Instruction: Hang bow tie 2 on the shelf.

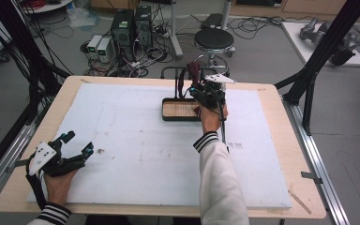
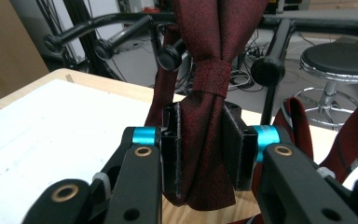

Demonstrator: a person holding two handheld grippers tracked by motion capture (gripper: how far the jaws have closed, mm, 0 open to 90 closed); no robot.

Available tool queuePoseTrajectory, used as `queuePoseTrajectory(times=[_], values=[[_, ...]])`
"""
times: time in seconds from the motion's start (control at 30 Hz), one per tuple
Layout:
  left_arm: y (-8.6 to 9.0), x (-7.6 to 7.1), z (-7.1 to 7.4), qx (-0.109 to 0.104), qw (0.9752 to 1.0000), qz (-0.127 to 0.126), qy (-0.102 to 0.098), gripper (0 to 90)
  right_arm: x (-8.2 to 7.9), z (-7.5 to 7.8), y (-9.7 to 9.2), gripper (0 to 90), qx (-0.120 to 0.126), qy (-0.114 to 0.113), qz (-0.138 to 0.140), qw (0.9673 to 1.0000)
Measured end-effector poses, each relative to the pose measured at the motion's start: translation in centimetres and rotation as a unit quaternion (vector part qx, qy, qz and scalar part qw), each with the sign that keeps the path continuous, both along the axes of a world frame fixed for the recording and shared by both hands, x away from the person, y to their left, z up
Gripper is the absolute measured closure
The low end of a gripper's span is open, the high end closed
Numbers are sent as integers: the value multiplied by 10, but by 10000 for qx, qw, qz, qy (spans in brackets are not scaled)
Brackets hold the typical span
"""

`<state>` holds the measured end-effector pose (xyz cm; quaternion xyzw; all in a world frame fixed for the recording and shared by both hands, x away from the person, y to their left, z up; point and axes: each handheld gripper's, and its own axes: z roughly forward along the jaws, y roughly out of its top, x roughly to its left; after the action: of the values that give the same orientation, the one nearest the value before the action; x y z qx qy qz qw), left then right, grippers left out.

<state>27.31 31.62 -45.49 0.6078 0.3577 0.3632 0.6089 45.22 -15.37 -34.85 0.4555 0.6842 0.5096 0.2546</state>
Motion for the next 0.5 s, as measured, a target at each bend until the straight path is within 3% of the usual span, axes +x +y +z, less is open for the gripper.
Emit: queuePoseTrajectory(times=[0.5], values=[[0, 0, 0, -11, 10000, 0, -10, 161, 9, -14, -2, 735, -12, 538, -67, 9985]])
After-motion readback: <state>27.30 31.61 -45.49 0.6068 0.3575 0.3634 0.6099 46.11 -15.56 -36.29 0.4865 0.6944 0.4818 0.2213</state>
